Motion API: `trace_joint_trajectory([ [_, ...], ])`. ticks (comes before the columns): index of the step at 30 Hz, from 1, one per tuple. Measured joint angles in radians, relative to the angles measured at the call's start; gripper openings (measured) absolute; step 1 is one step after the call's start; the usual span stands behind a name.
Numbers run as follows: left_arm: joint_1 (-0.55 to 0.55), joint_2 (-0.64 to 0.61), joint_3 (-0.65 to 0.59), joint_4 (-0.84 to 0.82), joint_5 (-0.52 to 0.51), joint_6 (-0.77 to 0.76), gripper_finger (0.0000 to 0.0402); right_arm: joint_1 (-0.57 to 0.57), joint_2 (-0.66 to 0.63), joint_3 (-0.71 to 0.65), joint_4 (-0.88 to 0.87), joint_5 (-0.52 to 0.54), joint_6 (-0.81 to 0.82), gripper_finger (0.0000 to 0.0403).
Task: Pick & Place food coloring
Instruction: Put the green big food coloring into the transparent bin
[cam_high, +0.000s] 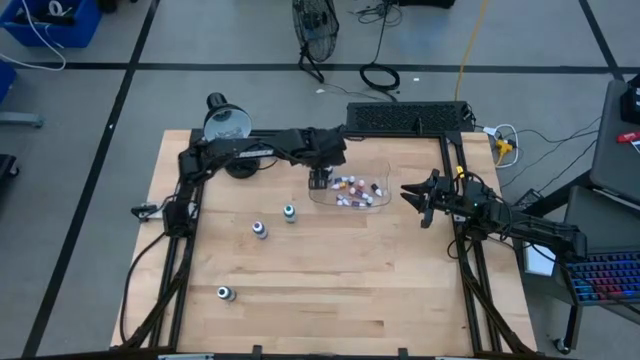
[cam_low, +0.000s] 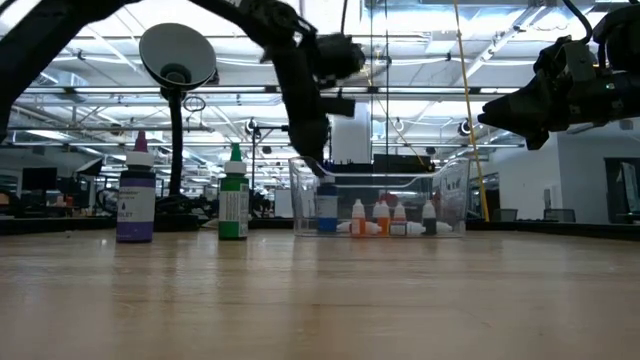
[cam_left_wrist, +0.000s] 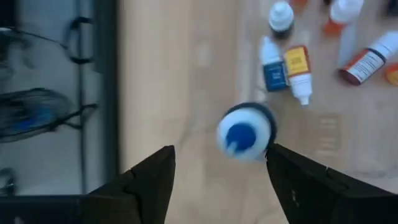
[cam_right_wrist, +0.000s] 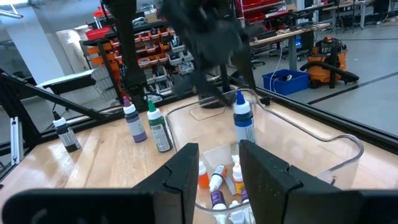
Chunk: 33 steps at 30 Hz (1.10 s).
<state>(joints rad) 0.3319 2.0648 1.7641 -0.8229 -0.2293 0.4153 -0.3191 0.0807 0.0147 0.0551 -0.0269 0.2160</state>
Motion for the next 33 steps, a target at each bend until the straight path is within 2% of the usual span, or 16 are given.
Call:
trace_joint_trajectory([
  [5, -0.036, -0.126, 0.000, -0.045, -0.051, -0.035, 0.0253, 0.000, 0.000, 0.000, 0.000, 0.000, 0.000, 0.0105],
  [8, -0.067, -0.204, 0.001, -0.128, 0.000, -0.112, 0.0255, 0.000, 0.000, 0.000, 0.000, 0.000, 0.000, 0.0105],
  [12, -0.107, -0.281, 0.001, -0.321, 0.112, -0.239, 0.0250, 0.000, 0.000, 0.000, 0.000, 0.000, 0.000, 0.0105],
  [15, -0.142, -0.300, -0.001, -0.447, 0.121, -0.338, 0.0244, 0.000, 0.001, 0.000, 0.000, 0.000, 0.000, 0.0105],
  [18, -0.180, -0.301, -0.034, -0.502, 0.086, -0.385, 0.0241, 0.000, 0.001, 0.000, 0.000, 0.000, 0.000, 0.0105],
  [24, -0.238, -0.300, -0.188, -0.471, 0.070, -0.303, 0.0247, 0.000, 0.001, 0.000, 0.000, 0.000, 0.000, 0.0105],
  [33, -0.283, -0.299, -0.393, -0.307, 0.100, -0.338, 0.0242, 0.000, 0.001, 0.000, 0.000, 0.000, 0.000, 0.0105],
])
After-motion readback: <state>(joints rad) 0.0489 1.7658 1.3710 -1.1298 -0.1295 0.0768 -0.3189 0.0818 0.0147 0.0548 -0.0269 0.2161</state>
